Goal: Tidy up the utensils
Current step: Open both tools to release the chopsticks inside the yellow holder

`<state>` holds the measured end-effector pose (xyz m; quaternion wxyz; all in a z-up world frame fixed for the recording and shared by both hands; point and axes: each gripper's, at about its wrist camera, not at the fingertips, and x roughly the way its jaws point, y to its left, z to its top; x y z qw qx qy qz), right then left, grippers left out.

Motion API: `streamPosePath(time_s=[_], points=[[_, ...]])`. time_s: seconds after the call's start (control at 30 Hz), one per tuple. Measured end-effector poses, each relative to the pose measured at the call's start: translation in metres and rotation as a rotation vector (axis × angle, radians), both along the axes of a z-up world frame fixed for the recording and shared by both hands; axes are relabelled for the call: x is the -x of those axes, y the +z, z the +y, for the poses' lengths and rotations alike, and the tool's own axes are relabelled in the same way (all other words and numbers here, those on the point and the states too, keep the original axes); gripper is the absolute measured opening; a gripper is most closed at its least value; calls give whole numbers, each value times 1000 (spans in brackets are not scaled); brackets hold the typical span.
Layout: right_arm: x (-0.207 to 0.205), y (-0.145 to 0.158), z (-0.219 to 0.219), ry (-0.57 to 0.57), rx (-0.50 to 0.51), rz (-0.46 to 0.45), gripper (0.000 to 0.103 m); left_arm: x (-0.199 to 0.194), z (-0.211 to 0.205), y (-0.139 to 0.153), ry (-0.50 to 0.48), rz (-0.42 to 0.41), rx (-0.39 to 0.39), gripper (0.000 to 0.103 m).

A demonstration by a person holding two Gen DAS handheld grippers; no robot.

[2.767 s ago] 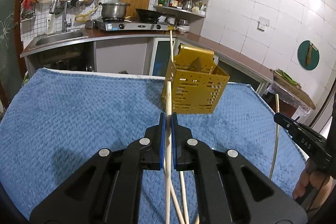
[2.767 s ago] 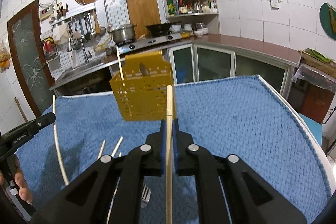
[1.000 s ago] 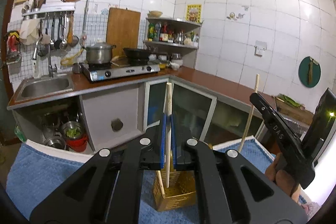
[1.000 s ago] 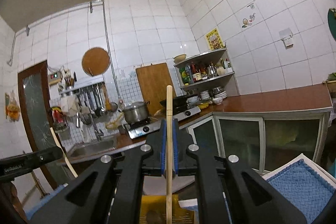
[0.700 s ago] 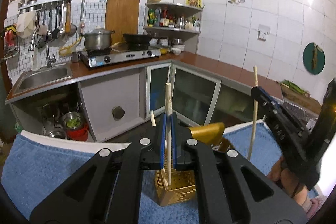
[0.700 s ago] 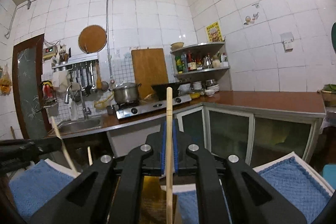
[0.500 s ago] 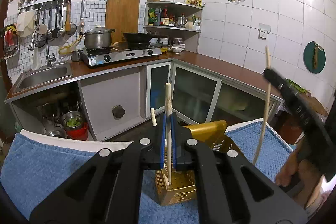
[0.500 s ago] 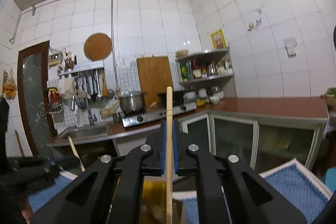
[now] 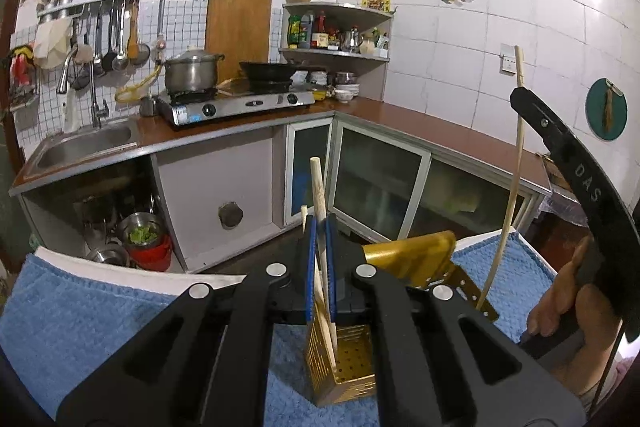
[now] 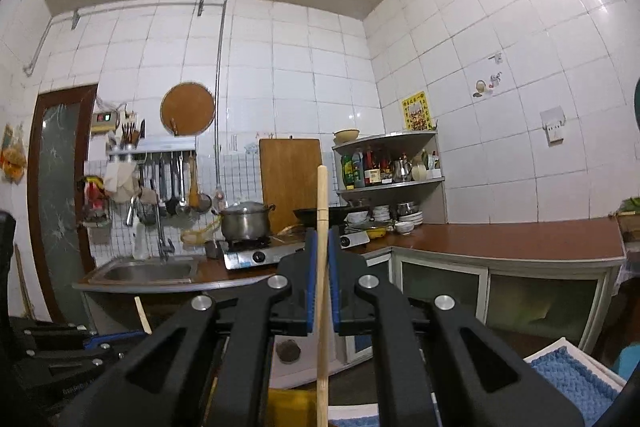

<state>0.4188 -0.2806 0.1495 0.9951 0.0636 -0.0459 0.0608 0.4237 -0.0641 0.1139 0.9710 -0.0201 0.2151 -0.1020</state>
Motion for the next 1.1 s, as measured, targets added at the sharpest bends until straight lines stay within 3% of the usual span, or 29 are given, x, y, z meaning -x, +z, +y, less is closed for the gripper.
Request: streamPosePath(time_s=[0.3, 0.57, 0.77, 0.93, 0.97, 1.0, 1.03, 1.07, 1.1], points=[[-4, -44, 1, -16, 60, 102, 6, -9, -5, -30, -15, 63, -25, 2], [10, -77, -1, -7, 79, 239, 6, 10, -5, -42, -18, 111, -32, 2], [18, -65, -13, 54, -8, 264, 6, 31, 1, -37, -11, 117, -22, 2], [12, -68, -9, 57, 45, 372, 7, 40, 3, -35, 3, 129, -29, 2], [10, -71, -7, 64, 62, 410, 9, 42, 4, -34, 4, 130, -31, 5], [11, -73, -7, 66, 64, 432, 24, 46, 5, -33, 6, 132, -33, 7], [14, -75, -9, 65, 53, 449, 51, 50, 7, -31, 9, 132, -32, 13], [21, -76, -11, 56, 37, 442, 58, 54, 9, -29, 12, 131, -32, 25], [27, -75, -13, 49, 31, 433, 58, 61, 12, -25, 18, 124, -32, 33]])
